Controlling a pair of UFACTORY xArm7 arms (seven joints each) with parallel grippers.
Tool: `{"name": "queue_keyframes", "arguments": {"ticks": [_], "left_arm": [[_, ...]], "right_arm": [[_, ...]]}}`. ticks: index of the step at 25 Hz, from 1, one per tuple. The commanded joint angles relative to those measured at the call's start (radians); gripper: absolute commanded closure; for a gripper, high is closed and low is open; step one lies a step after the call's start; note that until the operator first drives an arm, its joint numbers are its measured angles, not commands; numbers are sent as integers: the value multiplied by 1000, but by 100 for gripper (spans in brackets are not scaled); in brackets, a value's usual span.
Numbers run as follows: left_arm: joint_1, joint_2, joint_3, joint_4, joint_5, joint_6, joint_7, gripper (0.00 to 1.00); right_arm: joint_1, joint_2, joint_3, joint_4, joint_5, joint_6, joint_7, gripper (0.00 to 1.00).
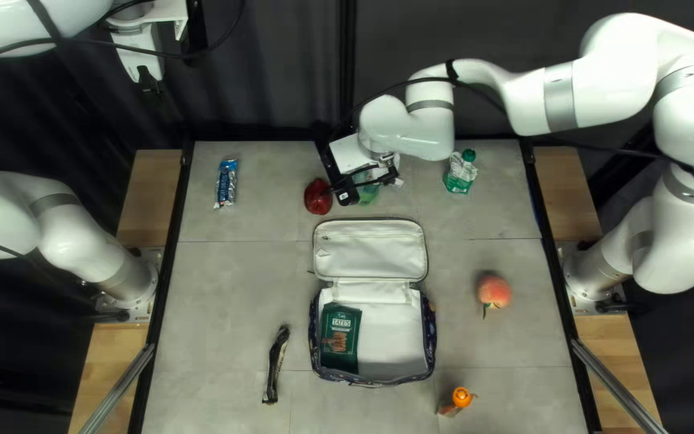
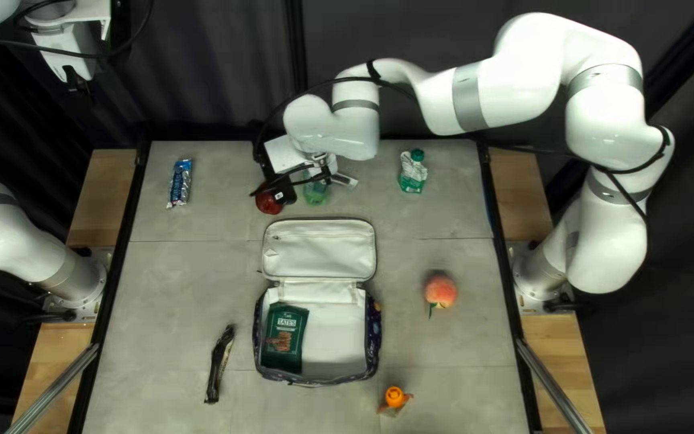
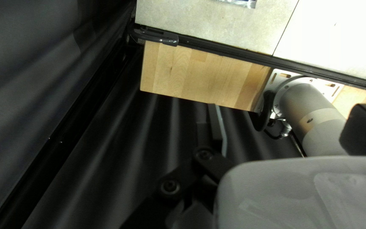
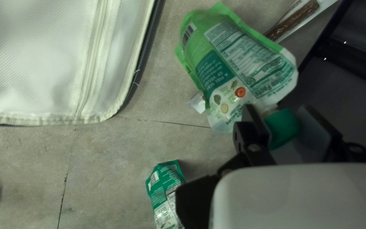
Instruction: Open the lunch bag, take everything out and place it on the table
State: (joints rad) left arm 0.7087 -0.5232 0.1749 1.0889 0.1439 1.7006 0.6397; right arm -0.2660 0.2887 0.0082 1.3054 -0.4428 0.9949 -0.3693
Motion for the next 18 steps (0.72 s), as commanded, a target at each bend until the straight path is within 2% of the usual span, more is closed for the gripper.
{"name": "queue_keyframes", "arguments": {"ticks": [1,6,7,9,18], "left_arm": [[0,0,0,0,0,0,0,0],[0,0,0,0,0,0,0,0],[0,0,0,0,0,0,0,0],[0,0,0,0,0,0,0,0],[0,0,0,0,0,0,0,0]], "right_arm": [[4,6,-2,-4,-9,-3,13,100],[9,13,-4,-9,-21,-7,31,100],[10,14,-4,-9,-23,-7,33,78],[11,13,-5,-14,-24,-7,37,1],[20,1,0,-5,-22,22,45,0]]}}
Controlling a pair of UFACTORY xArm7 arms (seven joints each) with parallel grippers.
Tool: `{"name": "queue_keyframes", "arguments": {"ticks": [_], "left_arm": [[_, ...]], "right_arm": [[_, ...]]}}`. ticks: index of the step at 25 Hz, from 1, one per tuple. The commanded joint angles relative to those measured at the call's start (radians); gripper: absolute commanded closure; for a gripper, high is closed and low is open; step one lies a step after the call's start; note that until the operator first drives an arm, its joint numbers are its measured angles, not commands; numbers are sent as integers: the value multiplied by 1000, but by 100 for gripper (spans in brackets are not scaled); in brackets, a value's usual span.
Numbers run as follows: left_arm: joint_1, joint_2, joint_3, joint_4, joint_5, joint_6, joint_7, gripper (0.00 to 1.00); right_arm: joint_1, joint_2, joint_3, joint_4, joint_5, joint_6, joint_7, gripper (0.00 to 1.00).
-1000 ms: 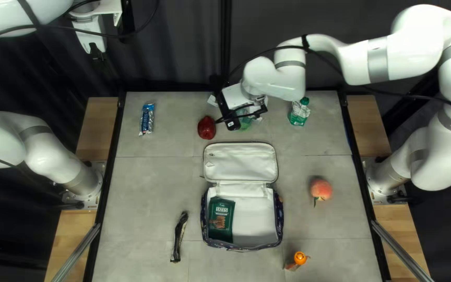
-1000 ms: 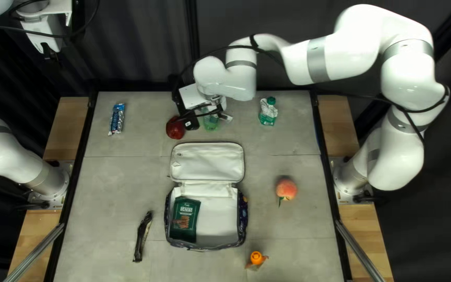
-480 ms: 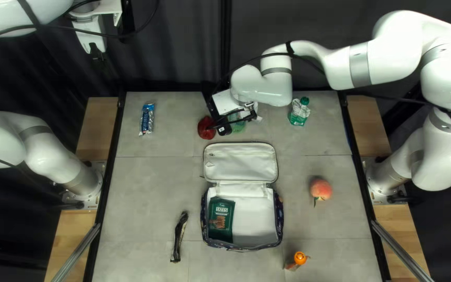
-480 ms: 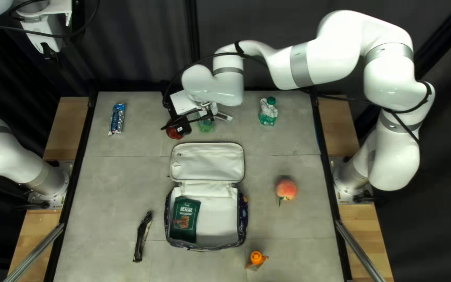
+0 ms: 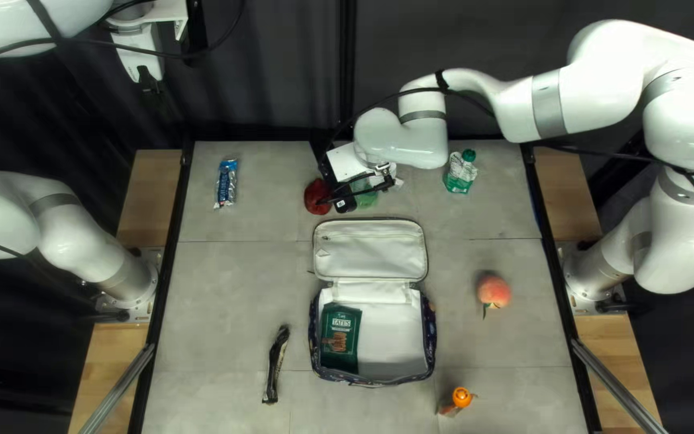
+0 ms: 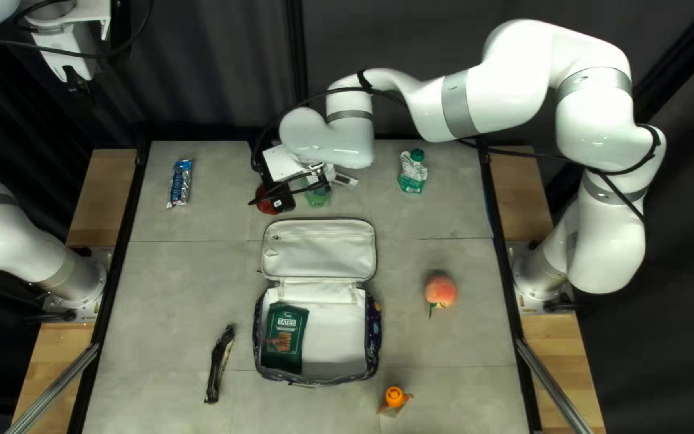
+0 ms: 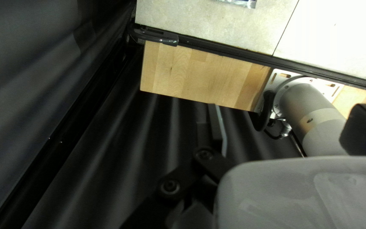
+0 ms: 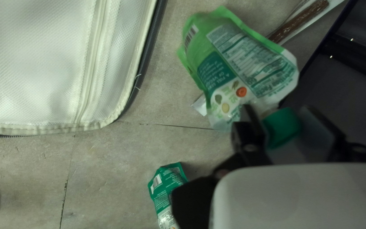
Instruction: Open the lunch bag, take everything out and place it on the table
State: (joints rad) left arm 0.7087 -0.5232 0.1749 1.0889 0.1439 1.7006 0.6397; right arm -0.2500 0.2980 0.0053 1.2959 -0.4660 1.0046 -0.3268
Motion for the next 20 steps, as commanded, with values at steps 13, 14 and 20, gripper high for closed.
{"name": "queue_keyframes", "arguments": {"ticks": [13,14,20], "left_arm": [[0,0,0,0,0,0,0,0],[0,0,0,0,0,0,0,0],[0,0,0,0,0,0,0,0]], "right_arm": [[140,-491,110,-271,250,150,-36,0],[150,-520,110,-292,272,152,-50,0],[190,-670,82,-392,374,198,-170,0]]}}
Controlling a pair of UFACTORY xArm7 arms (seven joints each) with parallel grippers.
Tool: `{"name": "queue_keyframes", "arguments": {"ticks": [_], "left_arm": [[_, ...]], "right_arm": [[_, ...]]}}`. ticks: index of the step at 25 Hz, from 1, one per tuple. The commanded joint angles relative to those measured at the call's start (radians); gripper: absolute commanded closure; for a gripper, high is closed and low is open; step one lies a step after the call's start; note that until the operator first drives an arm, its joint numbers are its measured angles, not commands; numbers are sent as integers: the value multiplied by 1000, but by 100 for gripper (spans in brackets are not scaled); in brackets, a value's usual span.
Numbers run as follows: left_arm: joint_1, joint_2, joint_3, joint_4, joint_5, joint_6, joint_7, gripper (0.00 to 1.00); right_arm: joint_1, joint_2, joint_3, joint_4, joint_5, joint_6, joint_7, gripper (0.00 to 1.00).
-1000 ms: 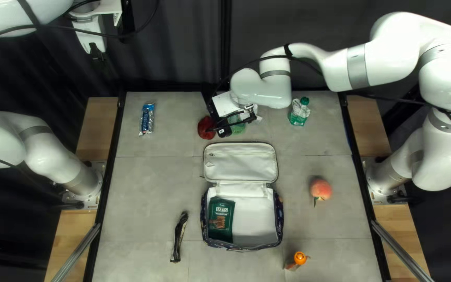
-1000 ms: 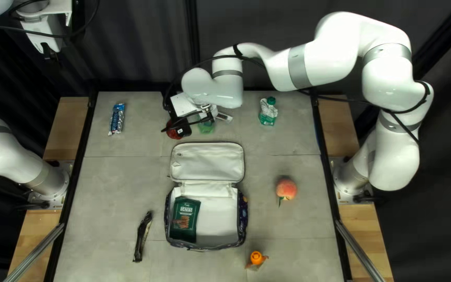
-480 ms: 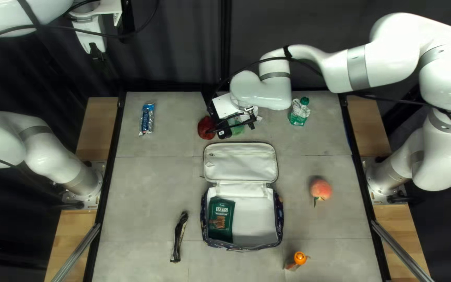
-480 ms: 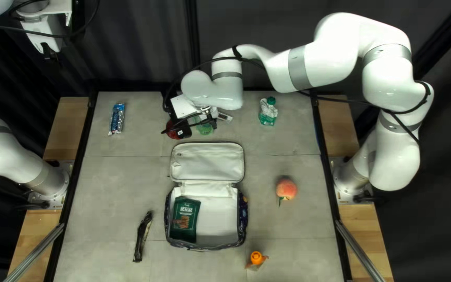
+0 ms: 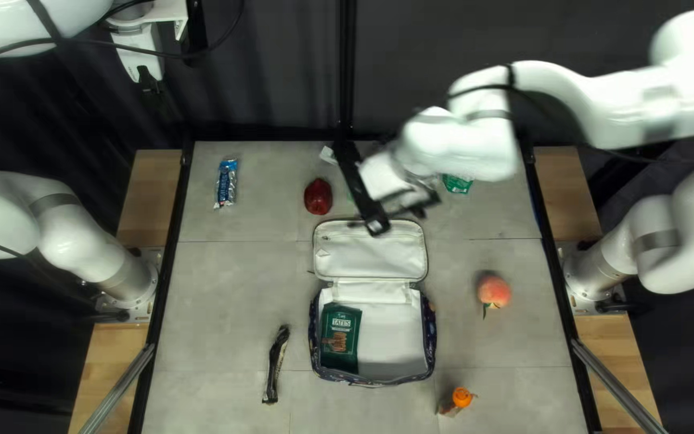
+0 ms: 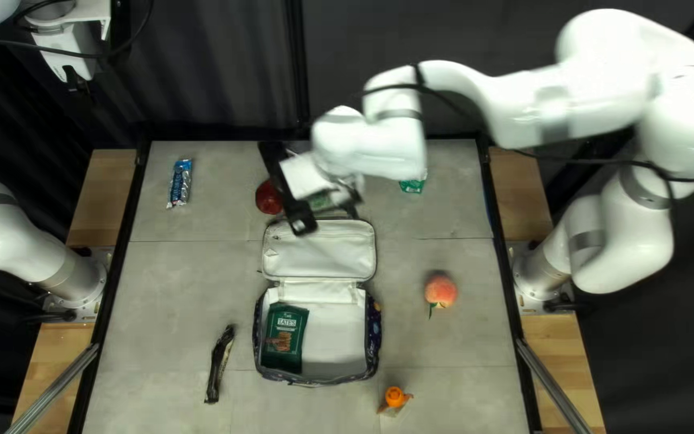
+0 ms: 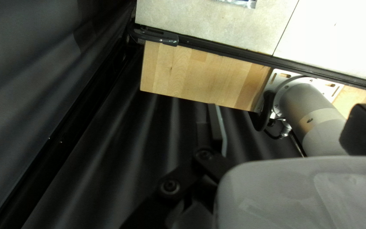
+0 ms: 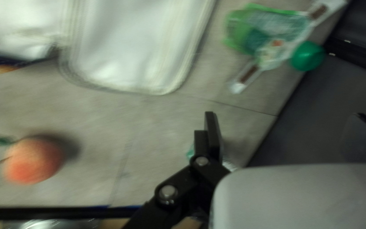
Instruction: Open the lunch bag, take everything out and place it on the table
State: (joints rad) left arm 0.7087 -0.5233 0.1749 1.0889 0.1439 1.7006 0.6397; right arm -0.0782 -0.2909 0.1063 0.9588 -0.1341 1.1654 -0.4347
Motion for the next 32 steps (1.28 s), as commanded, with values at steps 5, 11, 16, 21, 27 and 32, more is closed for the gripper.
{"name": "queue_keyframes", "arguments": {"ticks": [5,11,16,21,27,32], "left_arm": [[0,0,0,0,0,0,0,0],[0,0,0,0,0,0,0,0],[0,0,0,0,0,0,0,0],[0,0,0,0,0,0,0,0],[0,0,0,0,0,0,0,0],[0,0,0,0,0,0,0,0]], "right_arm": [[1,-160,-115,-72,66,89,-217,0],[-84,-152,-194,1,55,212,-177,0],[-100,-158,-177,8,64,241,-88,0],[-100,-158,-177,8,64,241,-88,0],[-169,-200,-277,10,14,259,-151,0],[-210,-185,-317,83,10,323,-127,0]]}}
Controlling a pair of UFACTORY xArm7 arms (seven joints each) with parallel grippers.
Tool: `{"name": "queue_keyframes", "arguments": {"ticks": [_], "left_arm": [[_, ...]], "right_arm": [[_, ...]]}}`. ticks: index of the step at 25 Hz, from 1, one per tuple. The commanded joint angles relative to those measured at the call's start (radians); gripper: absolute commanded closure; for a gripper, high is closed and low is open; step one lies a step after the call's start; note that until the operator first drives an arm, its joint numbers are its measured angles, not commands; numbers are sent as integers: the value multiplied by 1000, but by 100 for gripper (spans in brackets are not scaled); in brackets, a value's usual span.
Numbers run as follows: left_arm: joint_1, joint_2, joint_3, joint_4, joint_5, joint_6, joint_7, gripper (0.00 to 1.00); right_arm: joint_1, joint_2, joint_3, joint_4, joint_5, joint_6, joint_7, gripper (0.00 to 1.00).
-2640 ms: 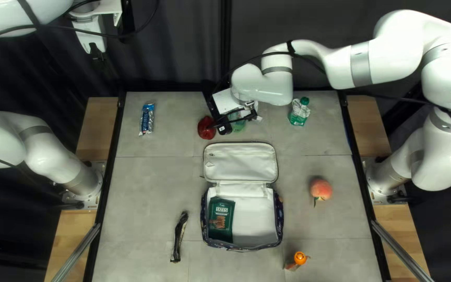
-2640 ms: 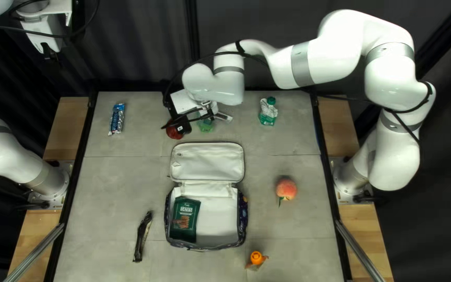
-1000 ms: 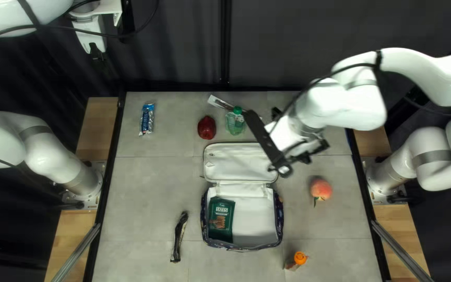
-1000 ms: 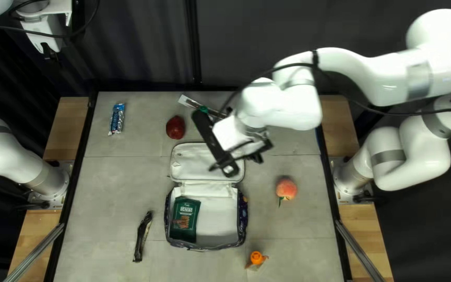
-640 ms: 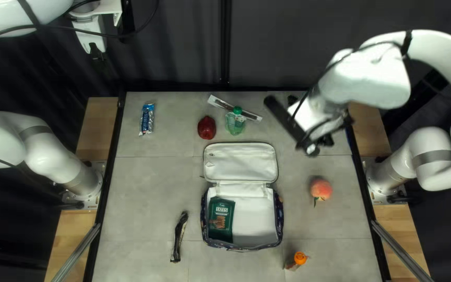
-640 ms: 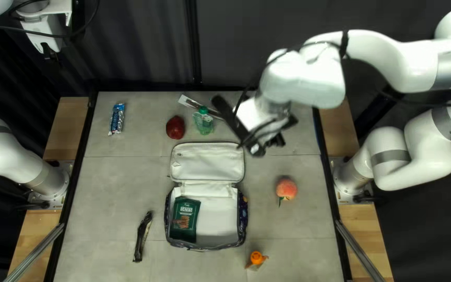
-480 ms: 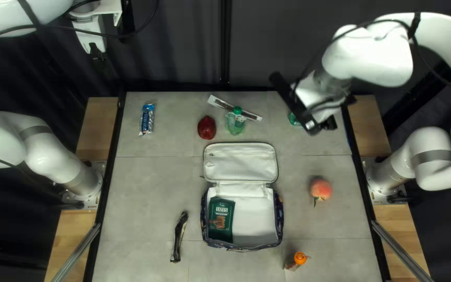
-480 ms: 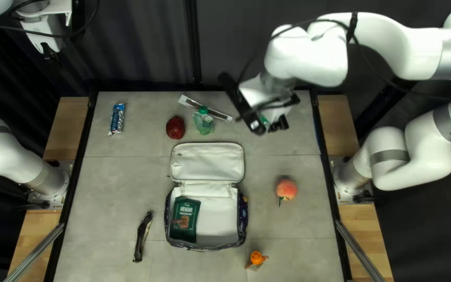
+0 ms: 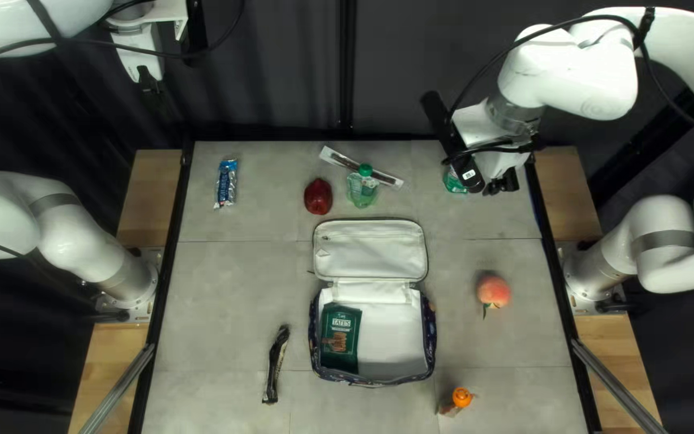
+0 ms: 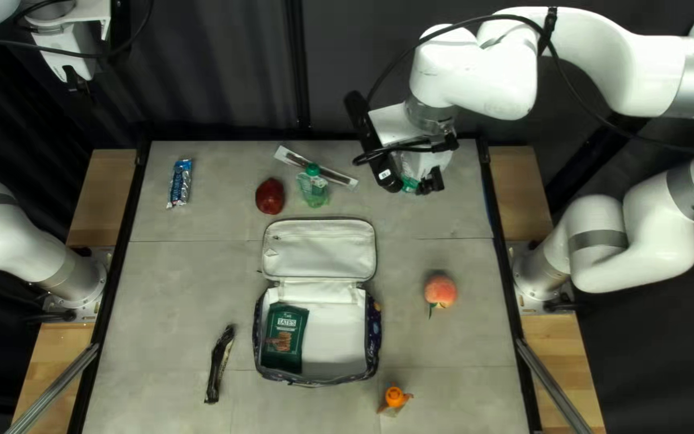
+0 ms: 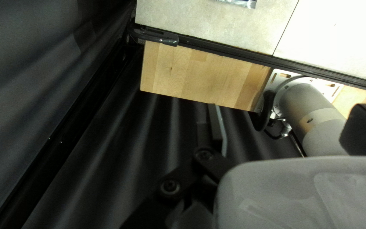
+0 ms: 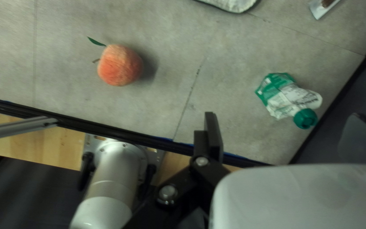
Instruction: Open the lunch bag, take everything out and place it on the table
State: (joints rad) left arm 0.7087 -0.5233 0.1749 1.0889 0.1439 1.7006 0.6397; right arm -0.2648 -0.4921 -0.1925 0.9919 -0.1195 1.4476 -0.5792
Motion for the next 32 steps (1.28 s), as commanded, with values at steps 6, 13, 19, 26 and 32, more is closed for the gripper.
{"name": "queue_keyframes", "arguments": {"ticks": [6,13,19,26,32], "left_arm": [[3,-1,4,0,-18,-1,-14,0],[-124,-214,-428,-206,-227,-29,-464,0],[-173,-26,-744,-159,-356,-208,-737,0],[-161,223,-879,-61,-343,-325,-817,0],[-156,252,-884,-75,-327,-377,-798,0]], "right_arm": [[-27,44,-12,104,5,94,46,0],[-27,44,-12,104,5,94,46,0],[-27,44,-12,104,5,94,46,0],[-27,44,-12,104,5,94,46,0],[-27,44,-12,104,5,94,46,0]]}}
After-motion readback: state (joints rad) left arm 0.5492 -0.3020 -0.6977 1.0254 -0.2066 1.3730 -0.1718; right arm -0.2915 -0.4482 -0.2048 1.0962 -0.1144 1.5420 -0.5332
